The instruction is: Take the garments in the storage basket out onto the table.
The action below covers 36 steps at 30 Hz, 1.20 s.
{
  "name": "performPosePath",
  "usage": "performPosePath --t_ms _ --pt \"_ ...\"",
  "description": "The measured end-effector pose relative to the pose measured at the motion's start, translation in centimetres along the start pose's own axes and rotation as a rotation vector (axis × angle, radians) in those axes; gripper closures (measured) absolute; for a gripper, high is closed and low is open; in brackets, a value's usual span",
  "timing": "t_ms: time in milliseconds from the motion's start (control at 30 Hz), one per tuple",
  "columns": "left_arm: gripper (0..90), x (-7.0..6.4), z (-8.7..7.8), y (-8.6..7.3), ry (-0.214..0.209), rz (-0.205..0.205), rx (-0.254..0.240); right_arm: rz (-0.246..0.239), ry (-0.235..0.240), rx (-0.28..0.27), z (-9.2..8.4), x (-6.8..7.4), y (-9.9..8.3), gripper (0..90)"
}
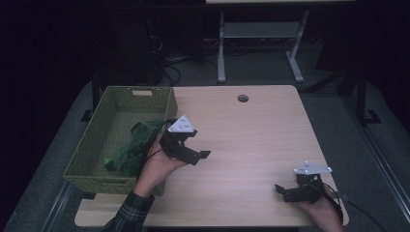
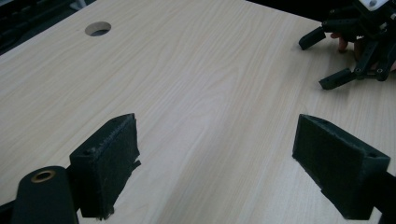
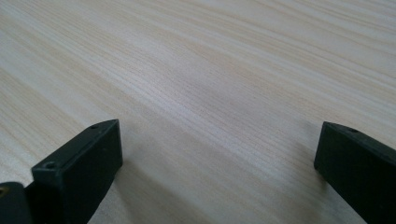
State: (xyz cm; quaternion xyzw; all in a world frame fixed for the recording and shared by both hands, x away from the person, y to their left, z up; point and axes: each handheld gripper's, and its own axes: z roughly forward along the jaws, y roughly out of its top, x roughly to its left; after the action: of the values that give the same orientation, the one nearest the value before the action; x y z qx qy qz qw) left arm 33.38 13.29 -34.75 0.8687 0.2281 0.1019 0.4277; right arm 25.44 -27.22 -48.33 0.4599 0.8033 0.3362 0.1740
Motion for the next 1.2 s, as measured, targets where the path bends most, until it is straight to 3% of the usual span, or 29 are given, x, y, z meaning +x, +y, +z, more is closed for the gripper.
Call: performPosePath --t_ms 533,700,867,1200 --pt "13.8 3.2 -3.4 0.3 0.054 -0.025 0.028 -0.004 -0.001 -0.002 0.0 0.0 0.0 0.8" --pt "14.0 4.2 -4.5 -0.3 0.068 -0.059 0.020 -0.002 -0.001 -0.003 0.0 0.0 0.0 0.8" --pt "14.2 5.2 -5.4 -1.1 0.096 -0.080 0.041 -0.002 -0.001 -0.003 0.0 0.0 0.0 0.7" --pt "14.6 7.5 -8.4 -3.0 0.184 -0.144 0.057 -0.006 0.004 -0.002 0.0 0.0 0.0 0.8"
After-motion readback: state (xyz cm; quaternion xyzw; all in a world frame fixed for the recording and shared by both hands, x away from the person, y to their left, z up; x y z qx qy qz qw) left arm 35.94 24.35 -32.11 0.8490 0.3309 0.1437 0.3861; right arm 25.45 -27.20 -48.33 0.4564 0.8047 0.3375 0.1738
